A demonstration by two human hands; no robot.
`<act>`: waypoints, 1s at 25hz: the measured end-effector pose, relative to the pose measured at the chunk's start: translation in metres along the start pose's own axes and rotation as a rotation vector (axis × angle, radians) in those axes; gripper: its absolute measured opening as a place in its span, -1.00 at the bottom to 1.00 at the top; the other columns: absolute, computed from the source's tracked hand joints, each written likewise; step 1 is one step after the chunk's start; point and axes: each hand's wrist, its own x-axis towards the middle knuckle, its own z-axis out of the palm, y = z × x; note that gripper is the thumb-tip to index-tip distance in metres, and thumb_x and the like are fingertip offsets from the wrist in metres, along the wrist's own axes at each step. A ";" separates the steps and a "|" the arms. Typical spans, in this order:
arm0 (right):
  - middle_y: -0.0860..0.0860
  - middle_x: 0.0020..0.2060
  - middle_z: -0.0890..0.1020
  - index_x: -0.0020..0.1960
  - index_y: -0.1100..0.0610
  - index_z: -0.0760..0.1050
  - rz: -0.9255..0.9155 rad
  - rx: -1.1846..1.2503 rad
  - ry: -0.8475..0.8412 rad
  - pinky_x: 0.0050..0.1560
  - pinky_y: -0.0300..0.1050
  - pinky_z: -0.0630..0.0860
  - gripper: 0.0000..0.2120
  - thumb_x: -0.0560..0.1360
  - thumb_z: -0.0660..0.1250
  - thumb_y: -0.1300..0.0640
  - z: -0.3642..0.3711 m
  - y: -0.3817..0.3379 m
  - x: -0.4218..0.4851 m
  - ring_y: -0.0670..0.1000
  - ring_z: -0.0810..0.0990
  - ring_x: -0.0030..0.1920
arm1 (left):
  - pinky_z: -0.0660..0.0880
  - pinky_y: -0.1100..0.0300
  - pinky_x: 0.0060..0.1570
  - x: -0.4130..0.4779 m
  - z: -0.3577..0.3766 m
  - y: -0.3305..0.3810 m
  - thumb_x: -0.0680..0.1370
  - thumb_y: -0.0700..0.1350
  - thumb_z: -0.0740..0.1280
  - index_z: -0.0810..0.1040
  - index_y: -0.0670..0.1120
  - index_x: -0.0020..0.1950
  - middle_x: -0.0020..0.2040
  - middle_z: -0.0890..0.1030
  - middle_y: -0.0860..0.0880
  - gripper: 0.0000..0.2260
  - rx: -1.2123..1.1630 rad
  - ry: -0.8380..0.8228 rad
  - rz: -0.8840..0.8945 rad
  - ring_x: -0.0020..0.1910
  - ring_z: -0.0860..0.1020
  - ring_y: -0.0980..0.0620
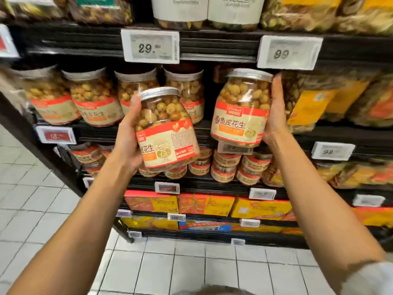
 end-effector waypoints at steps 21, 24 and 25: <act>0.00 0.07 0.54 0.25 0.17 0.46 -0.114 -0.543 0.352 0.06 -0.26 0.32 -0.54 0.63 -0.03 -0.09 -0.008 0.038 0.025 -0.01 0.48 0.11 | 0.60 0.04 -0.08 -0.007 0.009 -0.027 0.06 0.30 0.54 0.70 -0.04 -0.04 0.01 0.68 -0.12 -0.39 0.080 0.066 0.056 0.01 0.65 -0.09; 0.03 0.04 0.51 0.30 0.17 0.42 -0.060 -0.619 0.343 0.09 -0.20 0.32 -0.50 0.62 -0.06 -0.12 -0.002 0.023 0.024 -0.02 0.44 0.09 | 0.60 0.07 -0.11 -0.003 0.012 -0.028 0.05 0.30 0.55 0.69 -0.06 -0.01 0.01 0.69 -0.13 -0.36 0.092 0.053 0.060 0.00 0.65 -0.09; 0.06 0.00 0.51 0.26 0.18 0.45 -0.100 -0.692 0.371 0.05 -0.18 0.31 -0.53 0.63 -0.05 -0.10 0.001 0.020 0.016 0.01 0.45 0.05 | 0.60 0.08 -0.12 -0.002 0.014 -0.027 0.05 0.30 0.55 0.69 -0.06 -0.01 0.00 0.69 -0.12 -0.36 0.104 0.044 0.070 0.00 0.66 -0.08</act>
